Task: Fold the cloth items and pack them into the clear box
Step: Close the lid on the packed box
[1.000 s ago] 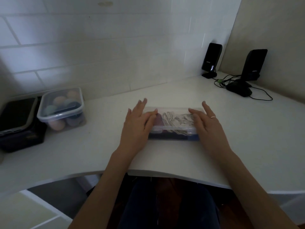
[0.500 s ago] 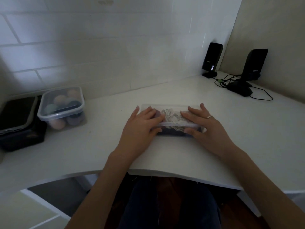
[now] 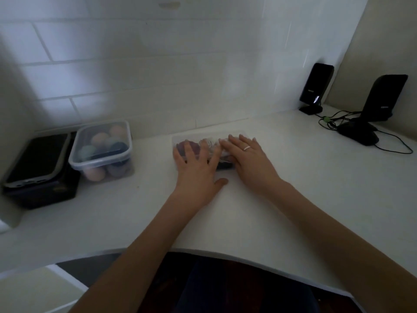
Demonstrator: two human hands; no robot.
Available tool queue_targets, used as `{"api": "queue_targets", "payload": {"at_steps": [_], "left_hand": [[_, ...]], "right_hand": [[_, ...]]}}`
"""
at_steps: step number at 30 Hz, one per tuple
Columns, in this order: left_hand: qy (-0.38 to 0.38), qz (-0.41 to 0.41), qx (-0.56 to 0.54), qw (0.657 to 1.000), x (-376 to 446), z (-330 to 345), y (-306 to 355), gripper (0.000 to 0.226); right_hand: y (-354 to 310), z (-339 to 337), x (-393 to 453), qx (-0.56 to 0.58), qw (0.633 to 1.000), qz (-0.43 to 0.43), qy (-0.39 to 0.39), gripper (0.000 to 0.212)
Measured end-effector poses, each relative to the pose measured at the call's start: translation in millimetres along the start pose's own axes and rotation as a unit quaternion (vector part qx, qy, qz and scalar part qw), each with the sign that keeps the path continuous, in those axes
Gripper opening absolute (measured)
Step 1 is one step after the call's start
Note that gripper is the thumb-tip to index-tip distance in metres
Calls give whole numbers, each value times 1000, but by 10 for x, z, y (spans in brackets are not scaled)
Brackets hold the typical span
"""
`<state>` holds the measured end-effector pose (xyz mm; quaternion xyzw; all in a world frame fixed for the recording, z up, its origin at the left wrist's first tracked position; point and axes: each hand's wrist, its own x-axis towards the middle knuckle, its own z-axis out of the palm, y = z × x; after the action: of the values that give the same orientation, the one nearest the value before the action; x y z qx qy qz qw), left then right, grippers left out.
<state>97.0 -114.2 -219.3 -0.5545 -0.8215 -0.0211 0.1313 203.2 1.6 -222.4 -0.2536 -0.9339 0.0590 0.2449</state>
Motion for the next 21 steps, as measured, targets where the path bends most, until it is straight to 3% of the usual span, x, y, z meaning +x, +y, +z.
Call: {"api": "queue_targets", "payload": {"at_steps": [9,21], "left_hand": [[-37,-108,-10,993,420,100,-716,80],[-46,-149,0,988,670,221,-971,82]], "right_hand": [[-403,554,852,52,998,-26,2,46],[-434,894,1238,65,996,-50,34,54]]}}
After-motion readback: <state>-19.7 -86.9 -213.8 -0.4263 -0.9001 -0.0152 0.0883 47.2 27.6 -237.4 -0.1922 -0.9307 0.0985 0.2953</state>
